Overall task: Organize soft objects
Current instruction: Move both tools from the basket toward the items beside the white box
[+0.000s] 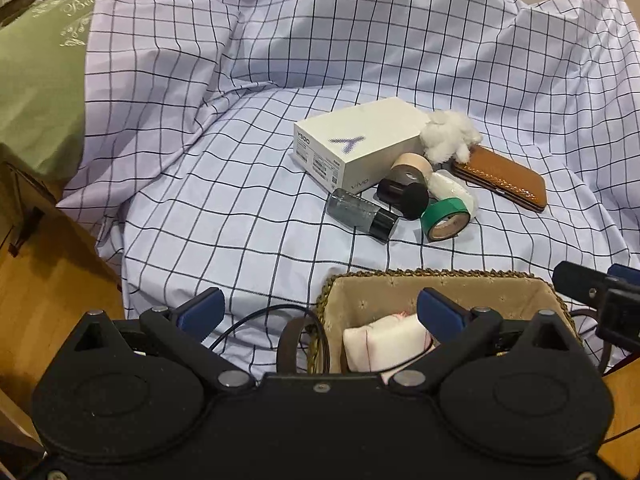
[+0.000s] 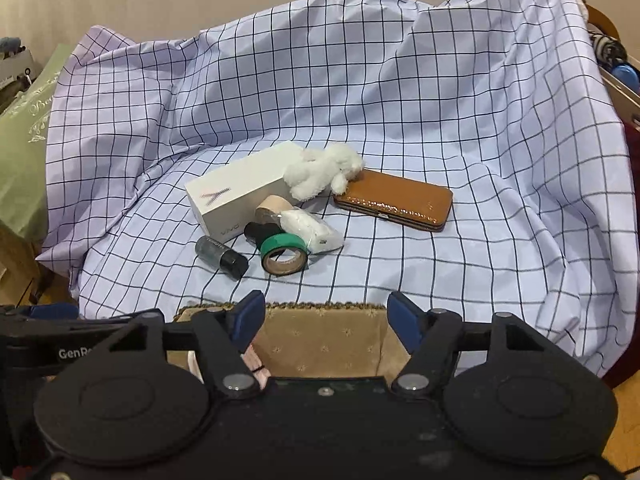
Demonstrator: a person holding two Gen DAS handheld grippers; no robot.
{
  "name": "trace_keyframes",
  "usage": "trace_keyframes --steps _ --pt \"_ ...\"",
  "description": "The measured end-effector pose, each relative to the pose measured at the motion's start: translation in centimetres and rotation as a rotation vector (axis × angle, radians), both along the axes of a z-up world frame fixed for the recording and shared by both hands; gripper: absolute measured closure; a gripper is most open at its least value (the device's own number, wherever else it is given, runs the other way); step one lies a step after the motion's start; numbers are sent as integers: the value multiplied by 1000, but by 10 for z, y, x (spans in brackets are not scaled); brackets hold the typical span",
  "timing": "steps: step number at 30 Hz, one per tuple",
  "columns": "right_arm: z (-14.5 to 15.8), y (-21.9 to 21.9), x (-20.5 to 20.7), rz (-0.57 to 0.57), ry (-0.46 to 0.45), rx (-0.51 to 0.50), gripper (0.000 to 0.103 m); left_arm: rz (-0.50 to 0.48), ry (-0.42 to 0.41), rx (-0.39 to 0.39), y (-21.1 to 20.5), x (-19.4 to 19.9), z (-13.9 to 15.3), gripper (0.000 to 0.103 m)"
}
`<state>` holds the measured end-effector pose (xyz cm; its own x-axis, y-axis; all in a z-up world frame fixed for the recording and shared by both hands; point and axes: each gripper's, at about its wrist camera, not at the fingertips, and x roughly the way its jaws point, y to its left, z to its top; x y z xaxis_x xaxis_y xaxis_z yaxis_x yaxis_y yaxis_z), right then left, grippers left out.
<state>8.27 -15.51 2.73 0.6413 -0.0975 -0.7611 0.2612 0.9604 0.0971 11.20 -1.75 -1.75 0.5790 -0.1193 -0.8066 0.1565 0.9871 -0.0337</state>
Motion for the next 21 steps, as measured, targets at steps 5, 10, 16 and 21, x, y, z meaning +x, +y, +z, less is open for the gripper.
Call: trace_keyframes --steps 5,10,16,21 --pt "-4 -11 27 -9 23 -13 35 4 20 6 -1 21 -8 4" --pt "-14 -19 54 -7 52 -19 35 2 26 23 -4 46 -14 4" --pt "-36 -18 83 1 104 -14 35 12 69 29 -5 70 -27 4" --pt "-53 -10 98 32 138 9 36 0 88 51 -9 84 -39 4"
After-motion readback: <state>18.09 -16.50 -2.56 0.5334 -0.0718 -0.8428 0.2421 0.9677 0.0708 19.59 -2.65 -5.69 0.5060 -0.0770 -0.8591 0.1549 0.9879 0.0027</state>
